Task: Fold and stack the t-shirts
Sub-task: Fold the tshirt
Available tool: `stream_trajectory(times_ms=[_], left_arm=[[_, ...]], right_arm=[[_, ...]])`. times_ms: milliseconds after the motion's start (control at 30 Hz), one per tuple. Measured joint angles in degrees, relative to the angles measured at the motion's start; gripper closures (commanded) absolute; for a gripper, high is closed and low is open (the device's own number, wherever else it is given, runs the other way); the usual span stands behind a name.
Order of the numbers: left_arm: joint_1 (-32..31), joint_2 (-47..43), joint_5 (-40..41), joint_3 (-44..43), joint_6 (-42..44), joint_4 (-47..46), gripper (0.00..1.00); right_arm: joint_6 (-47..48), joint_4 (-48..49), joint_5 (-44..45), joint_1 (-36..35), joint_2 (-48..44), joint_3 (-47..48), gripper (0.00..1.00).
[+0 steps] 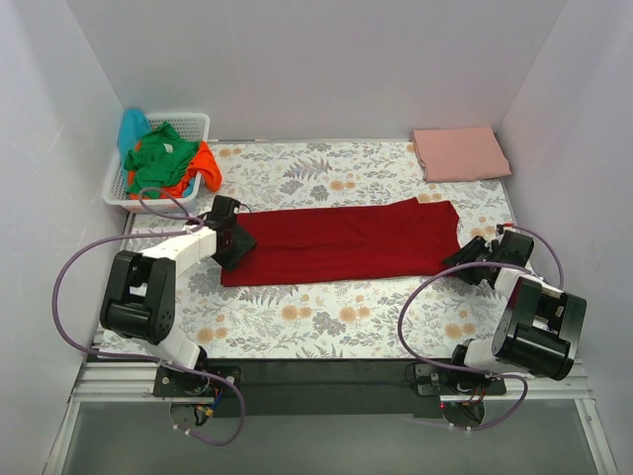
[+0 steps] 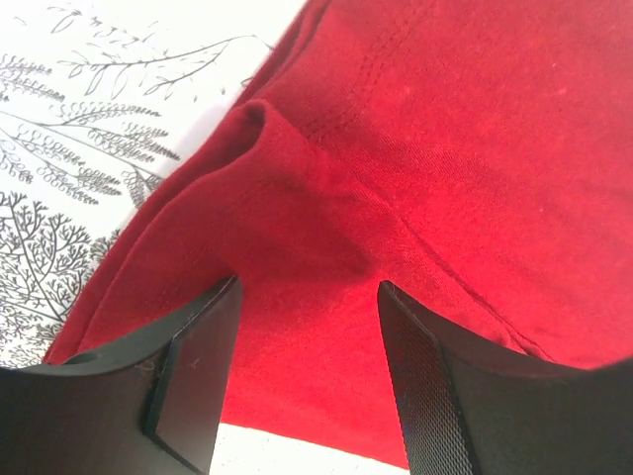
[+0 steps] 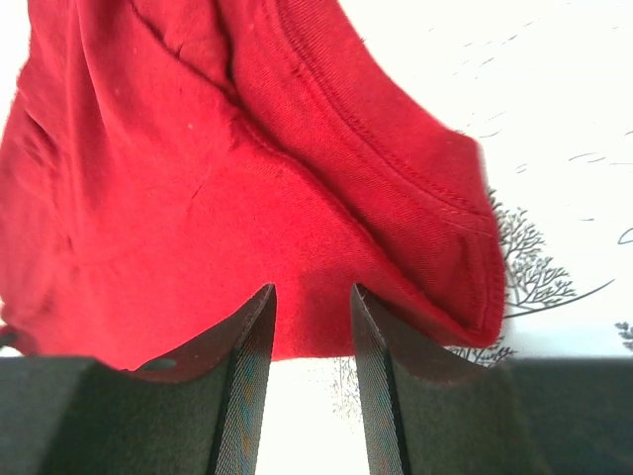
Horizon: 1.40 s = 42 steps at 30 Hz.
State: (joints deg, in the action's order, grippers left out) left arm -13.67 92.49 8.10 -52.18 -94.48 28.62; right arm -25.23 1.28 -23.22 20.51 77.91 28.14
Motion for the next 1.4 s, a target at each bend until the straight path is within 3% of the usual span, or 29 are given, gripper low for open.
stream_trajectory(times_ms=[267,467,633,767,933,1067,1167,1400], left_arm=[[0.00,-10.73,-3.06,10.14,-2.01,1.46,0.43],[-0.85,-26.03,-9.29,19.34,-2.32,9.75,0.30],[-1.99,-32.70,-13.35,18.64,-1.60,16.59,0.26],[-2.05,-26.18,-11.63,7.56,2.58,18.84,0.26],[-2.05,-13.00,-10.56,-5.64,9.68,13.53,0.32],[-2.62,1.68,-11.93,-12.76,14.05,9.25,0.41],[-3.85,9.09,-12.52,-14.73,15.96,8.55,0.46],[-5.27,11.82,-10.97,-14.36,13.57,9.27,0.55]], right_arm=[[-4.17,1.88,-2.95,2.97,7.54,4.68,0.55],[-2.82,1.36,-5.14,2.67,17.22,14.82,0.54],[-0.81,0.57,-2.64,-0.81,15.96,15.93,0.53],[-0.74,-0.33,-1.36,-6.27,7.41,14.51,0.51],[-1.99,0.90,-0.72,-9.92,1.07,14.43,0.52],[-4.04,2.25,-0.46,-11.67,3.91,14.38,0.55],[-6.14,3.74,0.00,-12.31,7.10,14.05,0.63],[-9.16,8.02,0.96,-12.83,16.13,14.08,0.65]])
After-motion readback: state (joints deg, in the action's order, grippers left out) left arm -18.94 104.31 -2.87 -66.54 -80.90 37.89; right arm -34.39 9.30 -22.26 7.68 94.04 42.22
